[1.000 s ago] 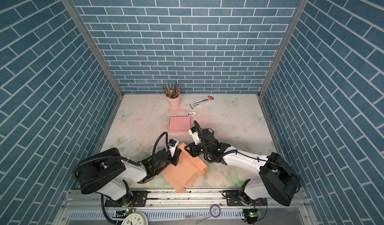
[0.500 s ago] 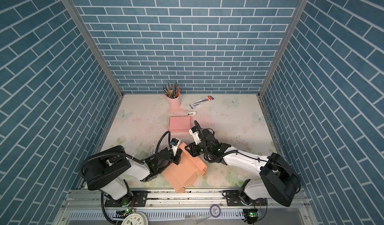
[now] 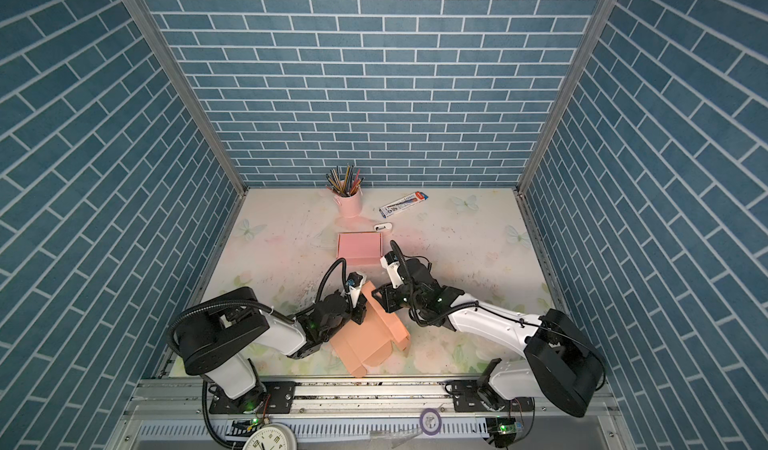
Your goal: Fold the paper box
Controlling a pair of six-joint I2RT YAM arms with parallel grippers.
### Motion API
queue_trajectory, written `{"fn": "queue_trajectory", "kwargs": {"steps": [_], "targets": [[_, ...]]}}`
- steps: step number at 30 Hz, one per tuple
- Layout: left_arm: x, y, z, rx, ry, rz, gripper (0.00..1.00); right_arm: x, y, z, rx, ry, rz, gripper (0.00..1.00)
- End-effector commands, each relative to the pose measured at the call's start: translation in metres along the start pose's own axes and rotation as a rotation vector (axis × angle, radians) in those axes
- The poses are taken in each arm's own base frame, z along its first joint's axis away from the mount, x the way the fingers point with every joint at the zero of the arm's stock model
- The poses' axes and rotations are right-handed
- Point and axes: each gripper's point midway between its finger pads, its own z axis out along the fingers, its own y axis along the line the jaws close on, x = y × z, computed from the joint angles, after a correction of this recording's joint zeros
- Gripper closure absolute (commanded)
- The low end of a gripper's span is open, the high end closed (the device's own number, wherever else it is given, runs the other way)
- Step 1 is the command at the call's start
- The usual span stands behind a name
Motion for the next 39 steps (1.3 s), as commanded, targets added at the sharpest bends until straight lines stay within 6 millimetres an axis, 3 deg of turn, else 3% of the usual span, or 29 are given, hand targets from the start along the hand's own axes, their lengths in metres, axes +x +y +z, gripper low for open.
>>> {"fn": "queue_trajectory", "kwargs": {"steps": [1,13,25,31,39], "targets": [[-0.003,0.003,0.000,0.013,-0.027,-0.033,0.75,0.010,-0.013,-0.003,0.048,0.020,0.037,0.71],[-0.001,0.005,-0.003,0.038,-0.032,-0.052,0.70,0.009,-0.024,-0.011,0.077,0.003,0.066,0.72],[-0.012,0.004,-0.010,0.052,-0.074,-0.053,0.69,0.005,-0.019,-0.012,0.058,0.000,0.059,0.72],[-0.016,0.002,-0.012,0.064,-0.091,-0.054,0.80,0.003,-0.016,-0.010,0.047,0.002,0.058,0.72],[-0.014,0.004,-0.017,0.064,-0.093,-0.058,0.82,-0.005,-0.015,-0.022,0.071,-0.022,0.041,0.71]]}}
